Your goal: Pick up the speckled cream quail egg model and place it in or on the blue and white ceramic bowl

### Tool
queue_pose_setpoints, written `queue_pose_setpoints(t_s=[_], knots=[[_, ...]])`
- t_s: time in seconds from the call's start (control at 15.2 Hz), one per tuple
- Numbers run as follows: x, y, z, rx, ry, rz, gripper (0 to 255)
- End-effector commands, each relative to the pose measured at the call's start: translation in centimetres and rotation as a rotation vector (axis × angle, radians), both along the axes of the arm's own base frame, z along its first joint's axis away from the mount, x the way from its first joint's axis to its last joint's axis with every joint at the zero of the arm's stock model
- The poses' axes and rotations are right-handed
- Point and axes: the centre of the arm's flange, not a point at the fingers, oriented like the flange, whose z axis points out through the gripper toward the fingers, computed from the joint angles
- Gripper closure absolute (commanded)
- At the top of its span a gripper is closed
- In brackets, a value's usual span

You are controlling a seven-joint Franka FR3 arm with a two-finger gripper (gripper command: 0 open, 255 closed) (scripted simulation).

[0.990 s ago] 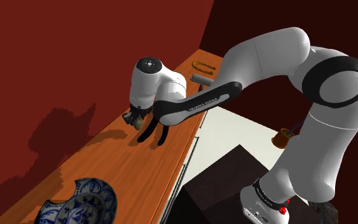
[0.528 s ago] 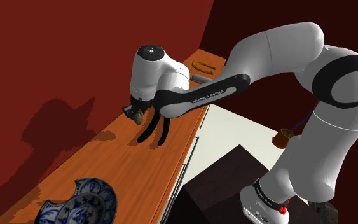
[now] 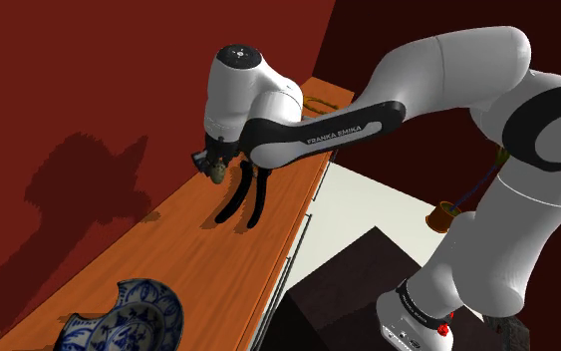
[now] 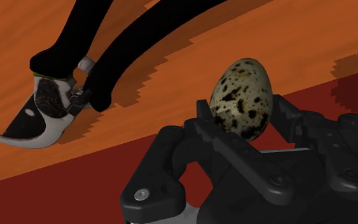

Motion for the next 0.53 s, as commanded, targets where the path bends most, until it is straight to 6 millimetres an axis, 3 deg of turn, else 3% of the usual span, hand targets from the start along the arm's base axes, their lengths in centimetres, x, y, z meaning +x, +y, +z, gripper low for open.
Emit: queue_pose_setpoints(t_s=[0.0, 0.26, 0.46], knots=[[-0.1, -0.1, 1.1, 0.000, 0.000, 0.000, 255], [-0.1, -0.1, 3.0, 0.000, 0.000, 0.000, 255], [-2.6, 3.0, 3.1, 0.000, 0.000, 0.000, 255]])
